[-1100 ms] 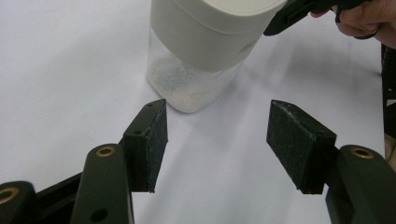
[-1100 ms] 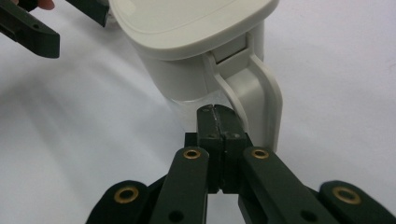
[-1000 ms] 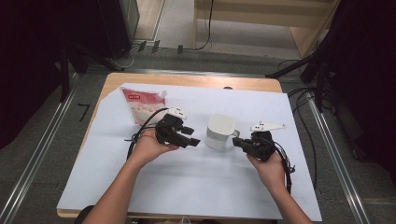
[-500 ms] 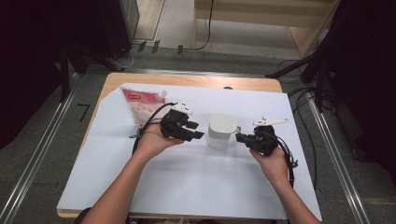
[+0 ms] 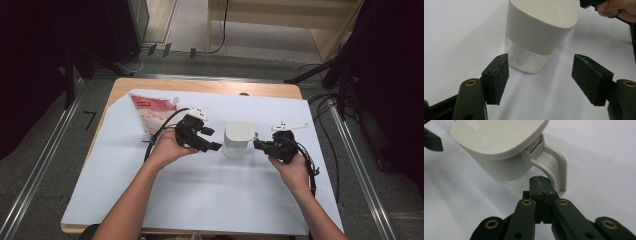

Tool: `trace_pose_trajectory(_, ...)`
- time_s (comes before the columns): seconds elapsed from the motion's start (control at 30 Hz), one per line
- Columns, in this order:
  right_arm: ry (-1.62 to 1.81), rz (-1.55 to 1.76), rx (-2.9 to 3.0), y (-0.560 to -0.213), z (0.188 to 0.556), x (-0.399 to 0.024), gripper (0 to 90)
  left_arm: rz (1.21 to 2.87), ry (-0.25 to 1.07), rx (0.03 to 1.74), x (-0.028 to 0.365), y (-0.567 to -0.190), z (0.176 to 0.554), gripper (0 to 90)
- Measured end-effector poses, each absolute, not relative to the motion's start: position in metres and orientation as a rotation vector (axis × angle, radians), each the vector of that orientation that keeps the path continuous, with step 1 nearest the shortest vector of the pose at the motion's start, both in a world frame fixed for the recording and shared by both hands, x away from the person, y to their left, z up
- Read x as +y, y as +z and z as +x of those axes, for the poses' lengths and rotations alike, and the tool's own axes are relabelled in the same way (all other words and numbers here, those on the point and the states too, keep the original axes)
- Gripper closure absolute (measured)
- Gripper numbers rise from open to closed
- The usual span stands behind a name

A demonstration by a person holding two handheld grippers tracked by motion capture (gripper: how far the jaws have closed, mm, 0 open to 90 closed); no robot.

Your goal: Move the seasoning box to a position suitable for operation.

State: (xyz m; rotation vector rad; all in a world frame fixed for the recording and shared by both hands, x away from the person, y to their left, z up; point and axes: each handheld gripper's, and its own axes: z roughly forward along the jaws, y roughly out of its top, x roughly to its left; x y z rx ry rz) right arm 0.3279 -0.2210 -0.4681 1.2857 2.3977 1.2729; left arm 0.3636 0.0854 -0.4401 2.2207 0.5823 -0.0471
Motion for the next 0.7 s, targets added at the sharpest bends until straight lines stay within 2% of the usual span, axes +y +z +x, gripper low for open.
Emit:
trace_pose_trajectory(0.37, 1.308, 1.254, 2.344, -0.448, 0.320, -0.238, 90.0, 2.202, -0.034, 0.574, 0.084, -0.436, 0.362, 25.6)
trace_pose_trajectory(0.47, 1.304, 1.280, 2.329, -0.447, 0.323, -0.243, 90.0, 2.188, -0.098, 0.532, 0.084, -0.437, 0.363, 14.1)
trace_pose_trajectory(0.7, 1.282, 1.297, 2.339, -0.453, 0.335, -0.242, 90.0, 2.219, -0.082, 0.504, 0.078, -0.437, 0.365, 11.0)
